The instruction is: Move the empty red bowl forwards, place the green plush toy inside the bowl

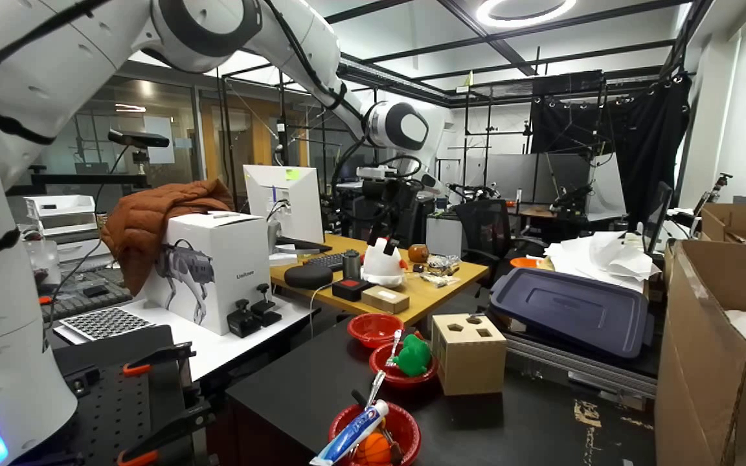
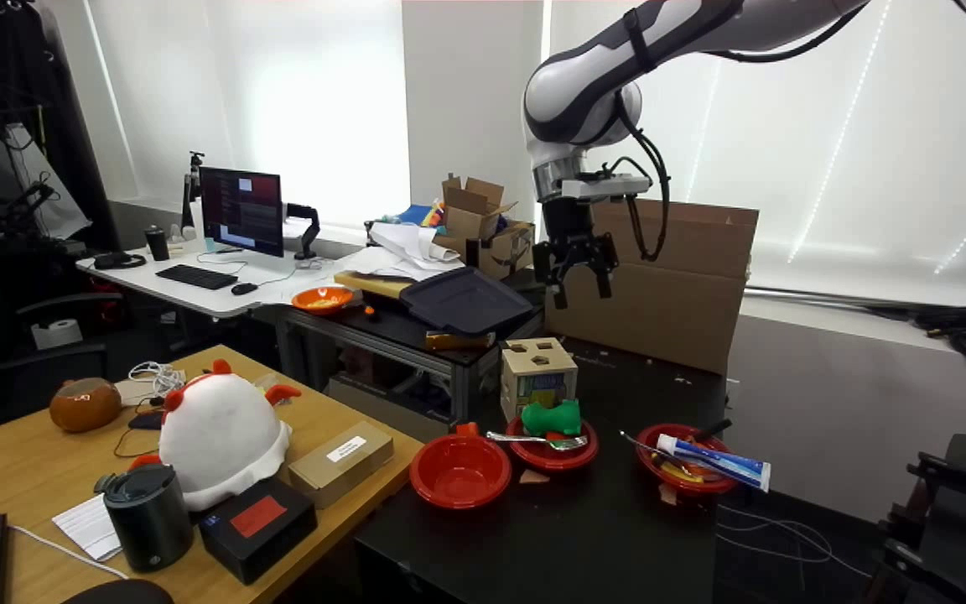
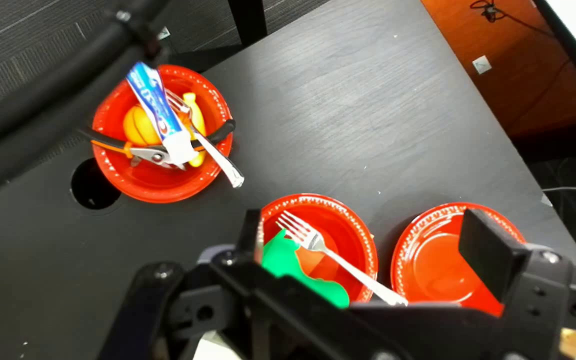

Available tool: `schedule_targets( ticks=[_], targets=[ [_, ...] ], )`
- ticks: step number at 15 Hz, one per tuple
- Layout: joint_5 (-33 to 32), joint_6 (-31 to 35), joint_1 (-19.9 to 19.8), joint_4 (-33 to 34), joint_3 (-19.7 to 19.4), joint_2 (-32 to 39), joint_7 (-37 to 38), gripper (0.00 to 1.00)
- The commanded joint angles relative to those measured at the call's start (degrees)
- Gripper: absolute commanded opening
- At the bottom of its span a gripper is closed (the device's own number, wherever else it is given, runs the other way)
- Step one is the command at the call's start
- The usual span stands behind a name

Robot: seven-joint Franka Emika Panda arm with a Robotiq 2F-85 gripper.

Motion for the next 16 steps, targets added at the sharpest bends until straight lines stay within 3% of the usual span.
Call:
schedule_targets(
  ticks=[1,10,16],
  targets=[
    [-0.5,-2.8,1.8,8.6,0.6,7.0,0.0,1.00],
    [1.1,-3.3,3.2,29.7,1.1,25.4,2.0,1.00],
    [-1.0,-4.4,5.0,36.1,2.4,30.1,-4.3,1.00]
  ],
)
